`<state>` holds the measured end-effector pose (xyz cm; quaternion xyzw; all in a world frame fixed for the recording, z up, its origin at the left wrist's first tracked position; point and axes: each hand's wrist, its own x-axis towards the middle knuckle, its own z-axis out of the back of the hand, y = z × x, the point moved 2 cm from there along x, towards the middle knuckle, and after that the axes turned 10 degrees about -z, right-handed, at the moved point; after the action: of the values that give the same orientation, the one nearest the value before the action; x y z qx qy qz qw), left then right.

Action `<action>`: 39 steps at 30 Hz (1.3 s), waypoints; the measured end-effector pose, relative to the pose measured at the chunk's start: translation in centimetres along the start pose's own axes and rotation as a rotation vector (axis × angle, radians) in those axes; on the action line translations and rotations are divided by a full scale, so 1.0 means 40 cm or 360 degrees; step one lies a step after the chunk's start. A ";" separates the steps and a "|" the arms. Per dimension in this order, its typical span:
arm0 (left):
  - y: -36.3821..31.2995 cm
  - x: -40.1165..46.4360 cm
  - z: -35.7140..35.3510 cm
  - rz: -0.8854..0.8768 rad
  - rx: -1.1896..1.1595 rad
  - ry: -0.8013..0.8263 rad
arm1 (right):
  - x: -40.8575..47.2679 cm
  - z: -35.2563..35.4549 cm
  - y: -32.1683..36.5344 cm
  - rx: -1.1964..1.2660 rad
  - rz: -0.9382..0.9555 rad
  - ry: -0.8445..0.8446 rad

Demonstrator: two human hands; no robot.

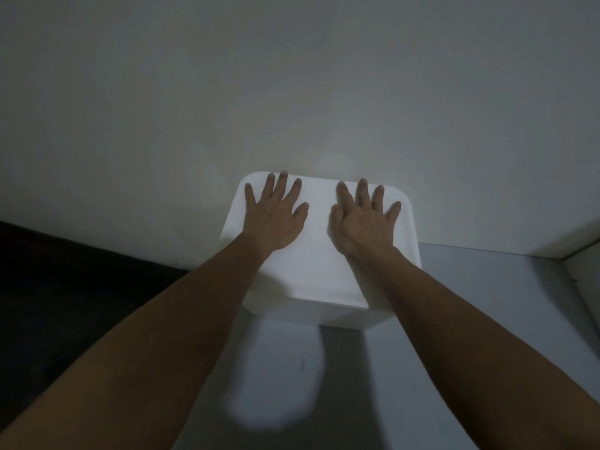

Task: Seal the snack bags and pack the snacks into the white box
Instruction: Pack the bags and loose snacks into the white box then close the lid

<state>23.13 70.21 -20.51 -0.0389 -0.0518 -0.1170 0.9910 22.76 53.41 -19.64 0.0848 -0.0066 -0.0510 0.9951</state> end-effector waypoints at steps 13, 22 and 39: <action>0.041 -0.014 -0.016 0.0156 0.0045 -0.0168 | 0.013 -0.012 -0.071 0.0033 -0.0354 -0.0117; 0.051 -0.016 0.035 0.0165 -0.0203 0.0191 | 0.010 0.013 -0.085 0.0106 -0.0276 0.0049; 0.026 -0.177 0.060 0.0033 -0.0241 0.0865 | -0.204 0.008 -0.098 -0.0131 -0.0007 0.0520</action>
<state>16.31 73.05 -18.97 -0.0806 0.2251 -0.1165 0.9640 14.24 50.37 -20.00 0.0513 0.1577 -0.0389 0.9854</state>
